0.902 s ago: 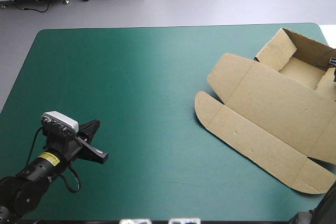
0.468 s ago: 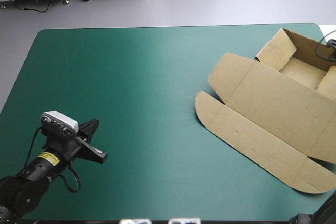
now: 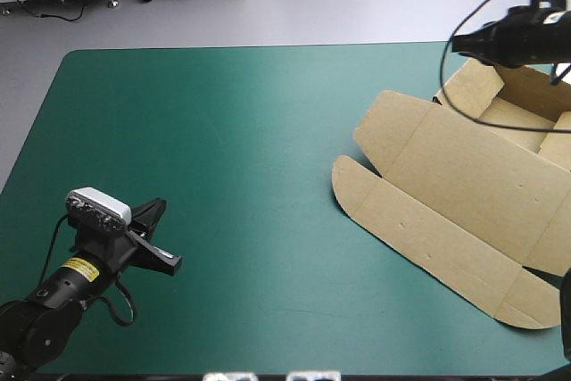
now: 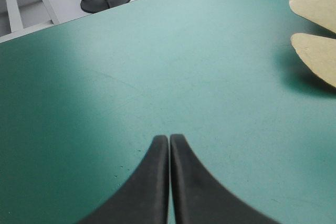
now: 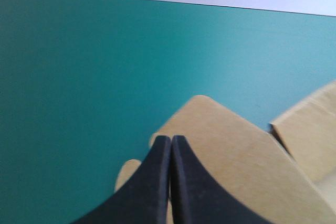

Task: Fold the box

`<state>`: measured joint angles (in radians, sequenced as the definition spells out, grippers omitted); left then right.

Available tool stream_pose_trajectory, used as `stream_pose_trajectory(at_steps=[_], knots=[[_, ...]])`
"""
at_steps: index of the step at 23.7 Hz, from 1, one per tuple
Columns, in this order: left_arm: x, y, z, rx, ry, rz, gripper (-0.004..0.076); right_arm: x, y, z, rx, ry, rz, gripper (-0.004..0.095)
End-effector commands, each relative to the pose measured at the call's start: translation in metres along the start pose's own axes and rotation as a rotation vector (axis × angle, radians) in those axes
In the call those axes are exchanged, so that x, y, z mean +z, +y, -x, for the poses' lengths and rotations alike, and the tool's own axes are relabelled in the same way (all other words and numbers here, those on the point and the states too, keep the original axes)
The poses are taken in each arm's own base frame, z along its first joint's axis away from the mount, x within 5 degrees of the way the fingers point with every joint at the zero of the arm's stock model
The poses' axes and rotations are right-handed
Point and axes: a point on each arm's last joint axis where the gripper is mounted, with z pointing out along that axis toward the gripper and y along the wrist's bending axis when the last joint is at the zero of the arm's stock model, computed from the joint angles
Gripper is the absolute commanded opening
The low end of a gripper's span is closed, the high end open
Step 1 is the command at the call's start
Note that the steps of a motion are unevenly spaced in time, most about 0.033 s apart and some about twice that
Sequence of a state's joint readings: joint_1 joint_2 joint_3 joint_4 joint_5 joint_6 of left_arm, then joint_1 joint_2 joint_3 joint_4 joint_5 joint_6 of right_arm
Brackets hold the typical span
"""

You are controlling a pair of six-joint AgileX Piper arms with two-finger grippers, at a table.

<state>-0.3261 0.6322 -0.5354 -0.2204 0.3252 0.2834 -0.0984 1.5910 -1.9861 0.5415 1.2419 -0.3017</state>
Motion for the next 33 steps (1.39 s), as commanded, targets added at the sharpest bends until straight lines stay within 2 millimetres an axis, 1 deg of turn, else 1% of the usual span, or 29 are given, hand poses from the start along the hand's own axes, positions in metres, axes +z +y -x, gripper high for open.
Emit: stream_pose_trajectory(at_steps=[1,4,7,8,9,10,12,14,15,16,17,18,19,21,22,24,33], knots=[[-0.003,0.002,0.016,-0.002,-0.105,0.017,-0.0006,-0.027,0.068,-0.003,-0.184,-0.036,0.086,-0.001],[-0.003,0.002,0.017,-0.002,-0.108,0.018,-0.0006,-0.028,0.104,-0.016,-0.301,0.001,0.125,-0.0009],[-0.008,0.002,0.017,-0.001,-0.129,0.02,-0.0006,-0.032,0.127,-0.035,-0.394,0.025,0.133,-0.0009],[-0.011,0.001,0.017,-0.001,-0.14,0.021,-0.0006,-0.032,0.132,-0.041,-0.416,0.02,0.134,-0.0009],[-0.015,0.001,0.016,0.0,-0.17,0.028,-0.0006,-0.032,0.135,-0.056,-0.433,-0.008,0.132,-0.0009],[-0.017,0.001,0.013,0.0,-0.181,0.03,-0.0006,-0.032,0.135,-0.063,-0.435,-0.024,0.133,-0.0009],[-0.021,0.0,0.007,-0.003,-0.183,0.029,-0.0006,-0.031,0.13,-0.085,-0.431,-0.066,0.132,-0.0009],[-0.026,-0.001,-0.004,-0.035,-0.189,0.018,-0.0006,-0.024,0.116,-0.13,-0.43,-0.108,0.1,-0.0009],[-0.028,-0.002,-0.012,-0.046,-0.189,0.014,-0.0006,-0.017,0.106,-0.161,-0.429,-0.135,0.075,-0.0009],[-0.029,-0.003,-0.015,-0.046,-0.19,0.014,-0.0006,-0.014,0.1,-0.18,-0.43,-0.141,0.063,-0.001],[-0.031,-0.003,-0.021,-0.046,-0.191,0.013,-0.0006,-0.007,0.089,-0.216,-0.413,-0.159,0.043,-0.001],[-0.032,-0.004,-0.023,-0.046,-0.189,0.013,-0.0006,-0.005,0.085,-0.229,-0.4,-0.168,0.039,-0.001],[-0.033,-0.004,-0.027,-0.047,-0.183,0.008,-0.0006,-0.004,0.078,-0.255,-0.352,-0.186,0.043,-0.001],[-0.034,-0.005,-0.029,-0.047,-0.169,0.002,-0.0006,0.0,0.071,-0.282,-0.316,-0.185,0.04,-0.001],[-0.035,-0.005,-0.03,-0.046,-0.167,0.001,-0.0006,0.0,0.069,-0.289,-0.315,-0.187,0.037,-0.001],[-0.035,-0.005,-0.03,-0.049,-0.169,0.0,-0.0006,-0.002,0.068,-0.294,-0.315,-0.196,0.036,-0.001],[-0.035,-0.005,-0.03,-0.05,-0.169,0.0,-0.0006,-0.004,0.068,-0.293,-0.309,-0.211,0.036,-0.001]])
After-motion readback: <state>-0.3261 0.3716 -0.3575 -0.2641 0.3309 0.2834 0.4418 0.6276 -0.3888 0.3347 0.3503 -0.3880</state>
